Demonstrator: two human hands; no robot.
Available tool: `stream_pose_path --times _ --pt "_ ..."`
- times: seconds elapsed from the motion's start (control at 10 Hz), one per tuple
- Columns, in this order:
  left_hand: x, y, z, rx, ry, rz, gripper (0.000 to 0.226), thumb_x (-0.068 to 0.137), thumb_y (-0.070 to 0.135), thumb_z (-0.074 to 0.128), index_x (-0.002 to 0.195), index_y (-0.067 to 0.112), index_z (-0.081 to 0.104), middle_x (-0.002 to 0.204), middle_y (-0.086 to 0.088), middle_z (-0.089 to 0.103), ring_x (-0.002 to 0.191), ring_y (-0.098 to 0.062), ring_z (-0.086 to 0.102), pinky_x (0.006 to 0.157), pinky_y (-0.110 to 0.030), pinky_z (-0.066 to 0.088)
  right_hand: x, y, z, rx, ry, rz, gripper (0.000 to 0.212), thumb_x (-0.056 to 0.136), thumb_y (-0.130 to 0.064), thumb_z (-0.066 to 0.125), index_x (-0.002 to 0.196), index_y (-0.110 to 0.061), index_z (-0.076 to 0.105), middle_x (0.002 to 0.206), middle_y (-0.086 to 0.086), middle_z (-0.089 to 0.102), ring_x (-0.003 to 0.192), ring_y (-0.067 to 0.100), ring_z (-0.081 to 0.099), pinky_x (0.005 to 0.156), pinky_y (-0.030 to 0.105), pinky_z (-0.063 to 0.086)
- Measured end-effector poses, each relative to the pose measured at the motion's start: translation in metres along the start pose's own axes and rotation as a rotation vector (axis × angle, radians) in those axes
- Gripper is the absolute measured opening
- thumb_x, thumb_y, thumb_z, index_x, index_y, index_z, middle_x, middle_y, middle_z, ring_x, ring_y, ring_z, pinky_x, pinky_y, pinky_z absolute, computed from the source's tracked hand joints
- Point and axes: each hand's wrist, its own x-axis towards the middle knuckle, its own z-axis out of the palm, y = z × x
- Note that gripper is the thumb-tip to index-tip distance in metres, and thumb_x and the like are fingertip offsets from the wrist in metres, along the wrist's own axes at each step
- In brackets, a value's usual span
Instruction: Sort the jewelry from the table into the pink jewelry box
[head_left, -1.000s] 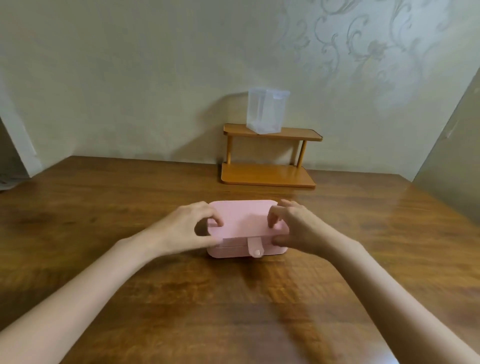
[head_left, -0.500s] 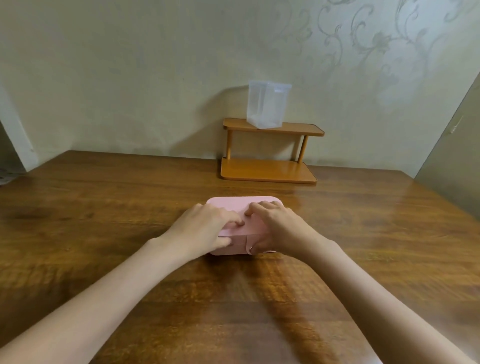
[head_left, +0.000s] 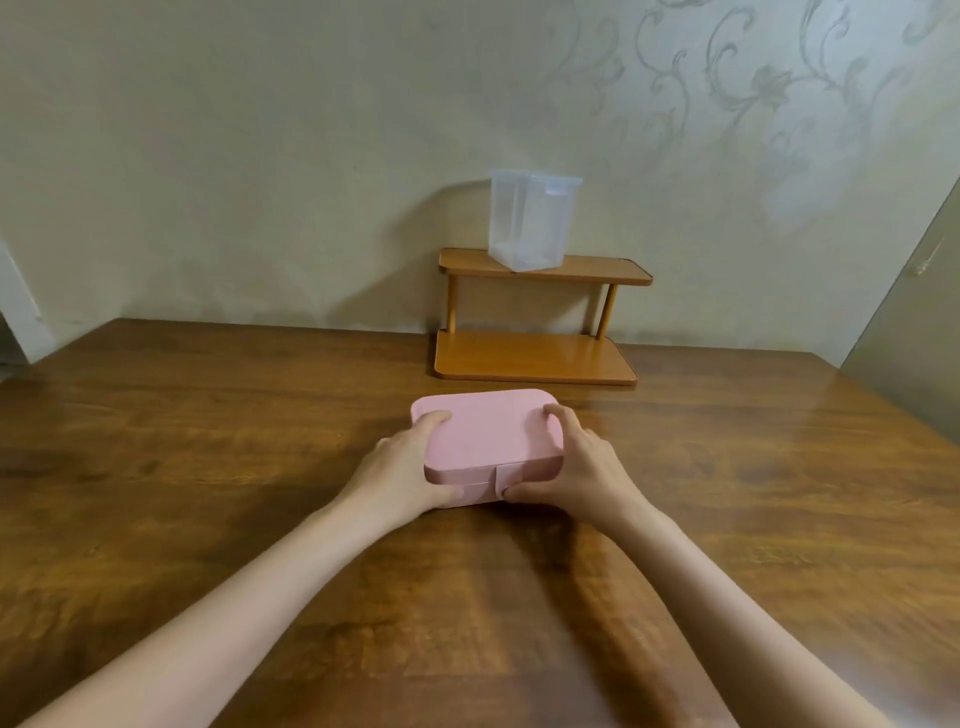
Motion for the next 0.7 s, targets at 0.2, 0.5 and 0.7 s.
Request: stream_pose_path --times 0.2,0.5,0.7 --pt "0.090 0.009 -0.012 -0.173 0.091 0.027 0.081 0.080 0.022 0.071 0.145 0.023 0.023 0.147 -0.001 0.036 0.132 -0.021 0.037 0.098 -0.032 0.041 0.077 0.015 -0.015 0.173 0.216 0.004 0.101 0.064 -0.038 0.083 0.142 -0.019 0.021 0.141 0.005 0.040 0.124 0.023 0.043 0.096 0.033 0.044" --pt "0.197 0.022 0.005 -0.179 0.121 0.051 0.078 0.085 0.015 0.066 0.147 0.021 0.018 0.147 -0.004 0.035 0.130 -0.023 0.041 0.096 -0.029 0.044 0.164 0.043 -0.014 0.228 0.293 0.099 0.093 0.067 -0.036 0.082 0.140 -0.017 0.028 0.140 0.009 0.037 0.126 0.025 0.040 0.097 0.031 0.040" --pt "0.183 0.029 -0.005 -0.156 0.184 0.112 0.069 0.088 0.020 0.062 0.145 0.020 0.023 0.148 0.000 0.036 0.129 -0.017 0.043 0.099 -0.029 0.041 0.157 0.046 -0.037 0.222 0.388 0.101 0.076 0.078 -0.029 0.073 0.141 -0.015 0.031 0.142 0.012 0.034 0.126 0.026 0.042 0.098 0.030 0.038"
